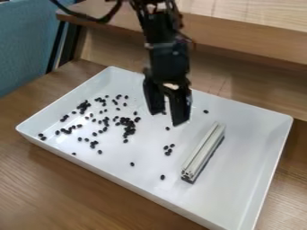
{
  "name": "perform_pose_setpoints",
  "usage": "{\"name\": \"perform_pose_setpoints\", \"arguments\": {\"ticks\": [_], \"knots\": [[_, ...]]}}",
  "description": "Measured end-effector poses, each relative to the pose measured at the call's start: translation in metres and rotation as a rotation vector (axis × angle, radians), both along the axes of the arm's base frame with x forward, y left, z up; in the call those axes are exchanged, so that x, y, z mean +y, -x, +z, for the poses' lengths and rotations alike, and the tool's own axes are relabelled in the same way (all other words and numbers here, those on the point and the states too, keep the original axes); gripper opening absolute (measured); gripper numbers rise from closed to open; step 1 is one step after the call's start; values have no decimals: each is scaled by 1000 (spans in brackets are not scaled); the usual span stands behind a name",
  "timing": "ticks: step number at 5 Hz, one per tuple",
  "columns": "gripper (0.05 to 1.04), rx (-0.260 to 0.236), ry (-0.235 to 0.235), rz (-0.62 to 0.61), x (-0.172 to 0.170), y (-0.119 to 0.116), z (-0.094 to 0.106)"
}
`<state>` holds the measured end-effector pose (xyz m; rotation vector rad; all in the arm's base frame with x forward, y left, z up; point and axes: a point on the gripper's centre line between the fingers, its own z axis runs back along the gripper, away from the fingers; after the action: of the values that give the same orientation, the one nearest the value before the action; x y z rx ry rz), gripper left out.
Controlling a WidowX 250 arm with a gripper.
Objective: Sweep into pile
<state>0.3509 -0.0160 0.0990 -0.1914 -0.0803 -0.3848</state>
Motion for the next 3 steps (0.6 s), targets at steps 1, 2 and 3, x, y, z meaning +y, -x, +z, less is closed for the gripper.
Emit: {"name": "perform_pose_setpoints", "arguments": {"ticks": [1, 2, 3], "knots": [[999, -16, -10, 67, -22, -2, -7], [999, -19, -35, 171, -45, -4, -8], [999, -7, -48, 267, -51, -8, -20]]}}
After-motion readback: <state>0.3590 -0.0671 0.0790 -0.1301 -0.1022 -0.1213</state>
